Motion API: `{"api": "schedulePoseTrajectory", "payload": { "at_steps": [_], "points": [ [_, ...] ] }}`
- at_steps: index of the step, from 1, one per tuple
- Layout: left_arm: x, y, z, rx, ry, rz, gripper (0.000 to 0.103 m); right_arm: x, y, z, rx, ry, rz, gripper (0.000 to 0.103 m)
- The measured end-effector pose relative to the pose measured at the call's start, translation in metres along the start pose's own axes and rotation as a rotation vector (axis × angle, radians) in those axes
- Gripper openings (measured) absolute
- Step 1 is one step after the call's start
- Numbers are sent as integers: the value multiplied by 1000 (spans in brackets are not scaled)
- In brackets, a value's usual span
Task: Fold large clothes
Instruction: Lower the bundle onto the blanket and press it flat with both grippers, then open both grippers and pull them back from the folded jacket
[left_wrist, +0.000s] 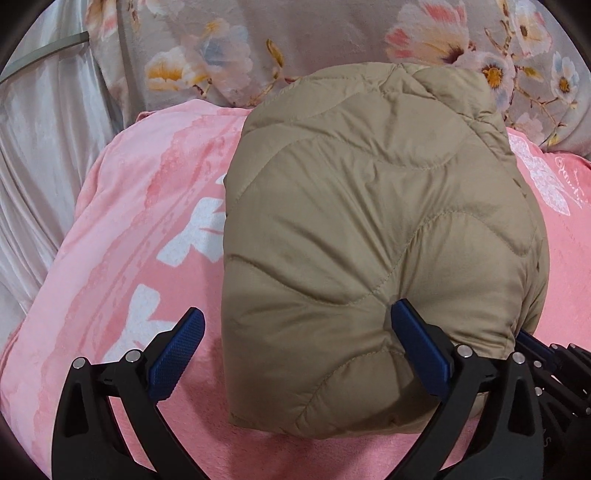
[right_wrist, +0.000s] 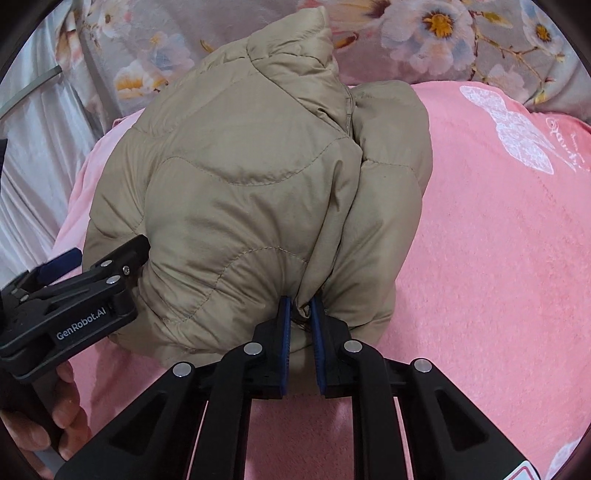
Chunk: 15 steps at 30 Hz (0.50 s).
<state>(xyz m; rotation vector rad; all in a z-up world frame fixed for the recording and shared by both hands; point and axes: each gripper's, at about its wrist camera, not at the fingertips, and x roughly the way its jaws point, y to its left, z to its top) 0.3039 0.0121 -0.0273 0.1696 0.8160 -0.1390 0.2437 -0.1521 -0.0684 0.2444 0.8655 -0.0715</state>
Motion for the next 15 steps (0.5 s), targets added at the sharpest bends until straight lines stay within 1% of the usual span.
{"api": "schedulePoseTrajectory", "payload": {
  "at_steps": [3,6,9,15],
  "points": [
    [8,3,-4,-49,1,-22,98,3,-1,-2,1,-20,1,15],
    [14,3,-7,-77,-15,-30,98,4,4,-5,-24,-51,-27,15],
    [15,2,-11,-82,-35,-26,98,4,7,-7,-45,-77,-51,15],
    [14,0,-17,-92,-78,-15,98,3,9,-8,-52,-96,-70,15]
  ]
}}
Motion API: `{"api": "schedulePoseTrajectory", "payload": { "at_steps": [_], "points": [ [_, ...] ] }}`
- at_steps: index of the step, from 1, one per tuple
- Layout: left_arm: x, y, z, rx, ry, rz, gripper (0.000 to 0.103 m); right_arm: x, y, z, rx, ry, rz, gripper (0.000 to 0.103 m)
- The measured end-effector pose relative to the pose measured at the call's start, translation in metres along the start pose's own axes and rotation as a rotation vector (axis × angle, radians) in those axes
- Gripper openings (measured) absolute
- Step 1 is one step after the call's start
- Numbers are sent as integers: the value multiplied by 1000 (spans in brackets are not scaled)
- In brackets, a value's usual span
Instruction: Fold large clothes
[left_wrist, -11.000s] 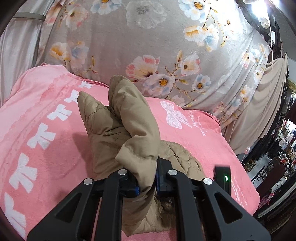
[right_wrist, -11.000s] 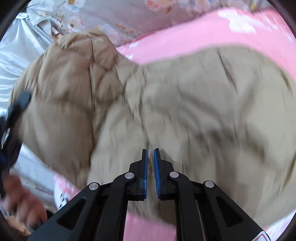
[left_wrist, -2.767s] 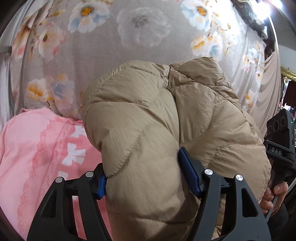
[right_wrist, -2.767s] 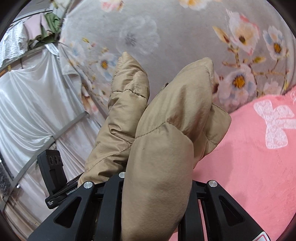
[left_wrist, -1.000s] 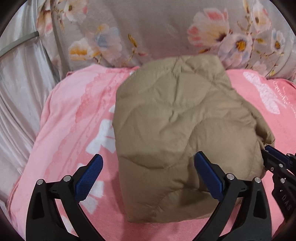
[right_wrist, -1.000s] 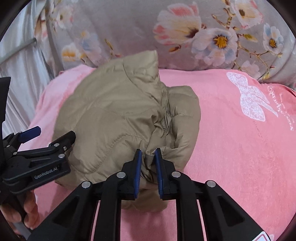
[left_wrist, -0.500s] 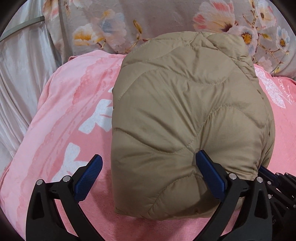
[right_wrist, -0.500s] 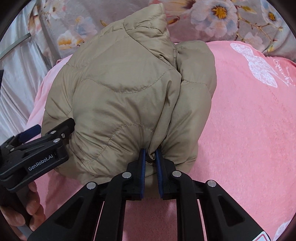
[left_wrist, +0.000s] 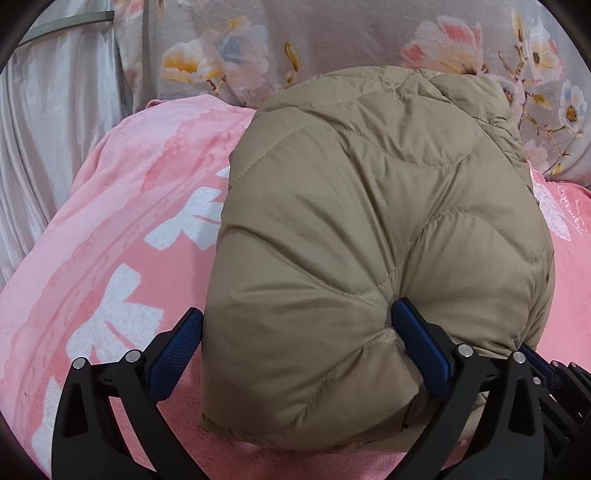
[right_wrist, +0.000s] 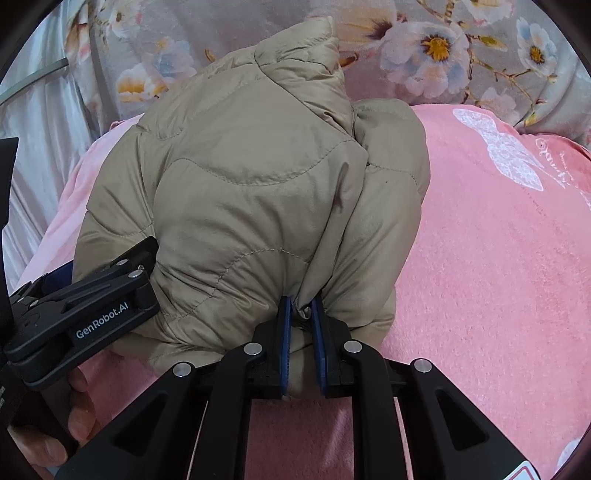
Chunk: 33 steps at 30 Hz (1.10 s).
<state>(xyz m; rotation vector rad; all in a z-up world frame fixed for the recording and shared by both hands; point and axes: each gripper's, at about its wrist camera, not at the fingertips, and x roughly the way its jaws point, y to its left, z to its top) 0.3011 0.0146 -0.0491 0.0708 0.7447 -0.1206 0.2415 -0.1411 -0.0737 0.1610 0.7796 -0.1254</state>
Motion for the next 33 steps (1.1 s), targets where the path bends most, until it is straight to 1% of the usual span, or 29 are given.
{"api": "schedulePoseTrajectory", "payload": {
  "at_steps": [2,4,5,7,8,9,11,15,17,18,21,24,28,33],
  "points": [
    [-4,-2,-2,12,-22,15,98,-2,-1,-1,6,-10,-1,15],
    [-11,-2,-5,16,-48,13,98,-9,-2,-2,14,-38,-18,15],
    [-16,-1,-7,13,-55,9,98,-18,-1,-5,16,-67,-41,19],
    [-29,3,-14,7,-70,-4,98,-36,2,-12,11,-123,-85,47],
    [-39,4,-22,13,-78,-2,98,-49,4,-19,6,-163,-126,73],
    [-46,4,-29,23,-82,-2,98,-58,6,-26,-5,-192,-139,80],
    [-59,4,-42,41,-73,-5,98,-73,10,-41,-26,-204,-149,80],
    [-76,8,-67,39,-23,7,98,-89,9,-64,-8,-168,-162,83],
    [-87,13,-77,24,-24,4,98,-96,7,-75,12,-152,-164,83],
    [-93,13,-82,21,-25,14,98,-99,8,-79,16,-144,-164,83],
    [-102,13,-93,26,-19,21,98,-108,12,-92,14,-138,-182,83],
    [-112,14,-102,15,-30,41,98,-118,16,-103,13,-151,-199,83],
    [-123,14,-110,9,-45,51,98,-125,14,-113,23,-149,-192,83],
    [-133,13,-114,14,-85,74,98,-134,15,-120,17,-182,-203,83]
  ]
}}
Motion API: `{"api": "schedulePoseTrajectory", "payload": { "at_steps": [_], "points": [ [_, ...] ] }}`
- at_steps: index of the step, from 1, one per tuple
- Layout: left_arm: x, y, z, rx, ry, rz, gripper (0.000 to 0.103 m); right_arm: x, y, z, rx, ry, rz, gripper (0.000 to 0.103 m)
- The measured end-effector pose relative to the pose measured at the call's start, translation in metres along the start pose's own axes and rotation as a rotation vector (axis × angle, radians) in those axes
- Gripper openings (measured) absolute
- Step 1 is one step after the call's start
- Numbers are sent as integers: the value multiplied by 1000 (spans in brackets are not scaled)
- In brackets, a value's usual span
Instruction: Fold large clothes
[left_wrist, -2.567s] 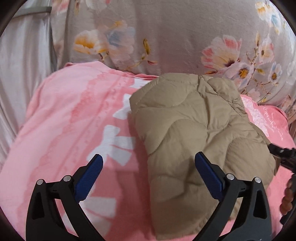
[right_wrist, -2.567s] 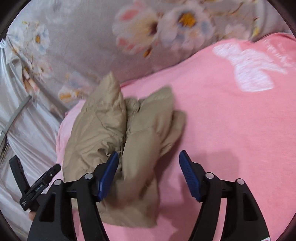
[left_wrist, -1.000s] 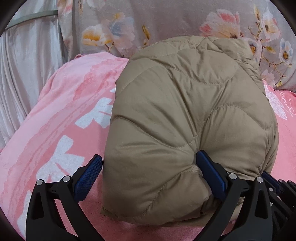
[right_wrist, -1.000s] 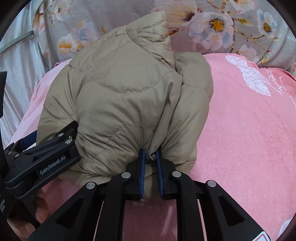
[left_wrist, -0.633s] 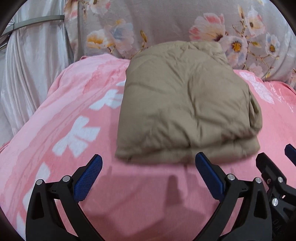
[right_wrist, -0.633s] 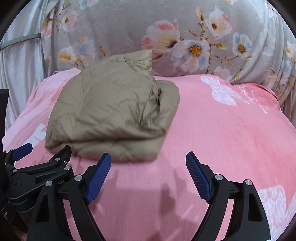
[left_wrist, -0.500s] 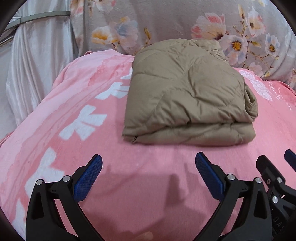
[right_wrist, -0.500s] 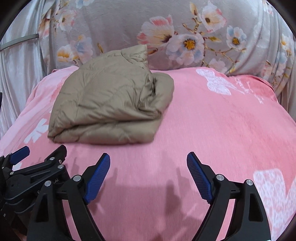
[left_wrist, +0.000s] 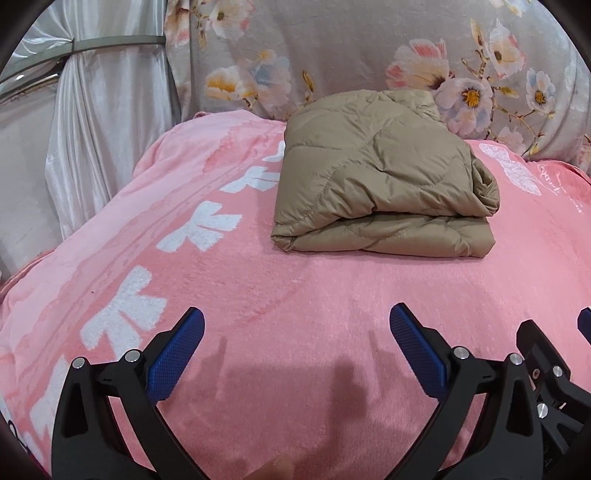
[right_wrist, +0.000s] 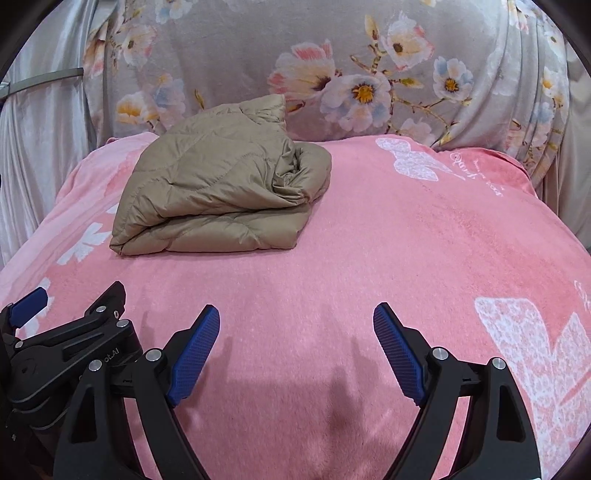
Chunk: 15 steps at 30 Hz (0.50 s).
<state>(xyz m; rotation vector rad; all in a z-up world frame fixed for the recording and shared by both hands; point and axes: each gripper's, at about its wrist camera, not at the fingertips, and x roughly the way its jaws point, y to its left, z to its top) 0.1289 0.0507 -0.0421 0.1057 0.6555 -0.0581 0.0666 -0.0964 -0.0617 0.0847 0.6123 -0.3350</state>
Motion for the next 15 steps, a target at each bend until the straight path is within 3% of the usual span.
{"api": "schedulePoseTrajectory", "payload": {
  "at_steps": [15],
  "points": [
    [0,3,-1,-7,-2,22,98,-4,3,-2,-29,-23,-23,83]
  ]
}}
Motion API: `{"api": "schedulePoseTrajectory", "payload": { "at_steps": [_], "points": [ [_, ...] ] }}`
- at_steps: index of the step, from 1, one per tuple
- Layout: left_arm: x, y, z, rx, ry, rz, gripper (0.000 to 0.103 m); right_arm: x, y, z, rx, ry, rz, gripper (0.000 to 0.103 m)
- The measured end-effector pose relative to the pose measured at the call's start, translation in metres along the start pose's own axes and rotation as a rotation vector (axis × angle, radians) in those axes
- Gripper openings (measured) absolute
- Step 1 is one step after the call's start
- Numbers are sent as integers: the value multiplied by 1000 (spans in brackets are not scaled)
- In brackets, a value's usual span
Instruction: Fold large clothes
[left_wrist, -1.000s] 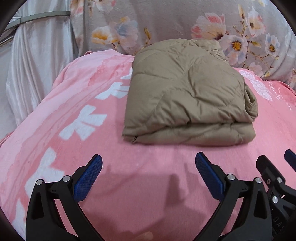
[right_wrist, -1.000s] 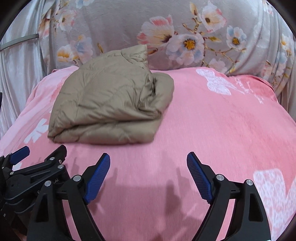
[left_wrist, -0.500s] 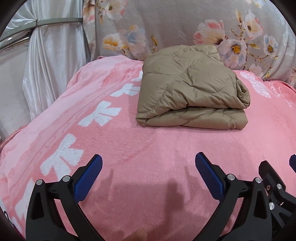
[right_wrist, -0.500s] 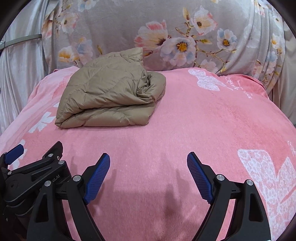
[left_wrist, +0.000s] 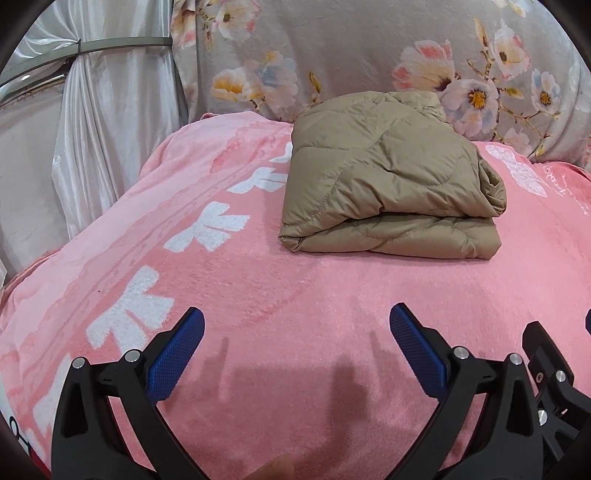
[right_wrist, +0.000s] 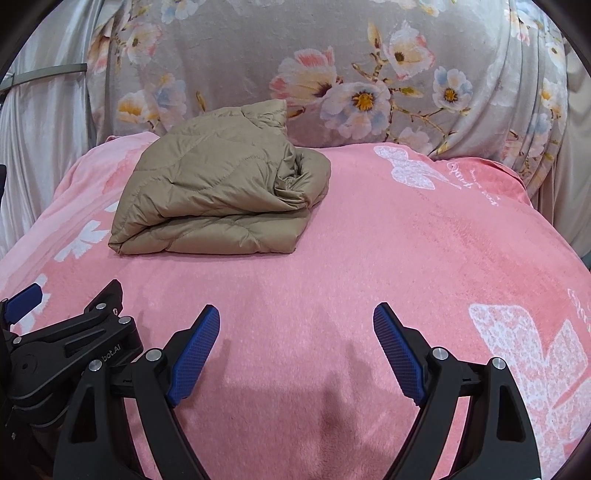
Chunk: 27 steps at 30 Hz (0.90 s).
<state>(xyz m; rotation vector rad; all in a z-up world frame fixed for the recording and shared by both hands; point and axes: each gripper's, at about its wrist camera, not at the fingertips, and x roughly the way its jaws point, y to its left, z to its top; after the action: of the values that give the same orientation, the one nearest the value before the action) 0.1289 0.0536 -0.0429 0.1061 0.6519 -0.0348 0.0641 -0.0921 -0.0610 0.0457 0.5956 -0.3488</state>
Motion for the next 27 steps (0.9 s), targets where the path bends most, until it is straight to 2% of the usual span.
{"api": "schedulePoseTrajectory", "payload": {
  "at_steps": [27],
  "points": [
    [-2,3,1,-10,-11,10,98,0,0,0,-7,-4,2,83]
  ]
}}
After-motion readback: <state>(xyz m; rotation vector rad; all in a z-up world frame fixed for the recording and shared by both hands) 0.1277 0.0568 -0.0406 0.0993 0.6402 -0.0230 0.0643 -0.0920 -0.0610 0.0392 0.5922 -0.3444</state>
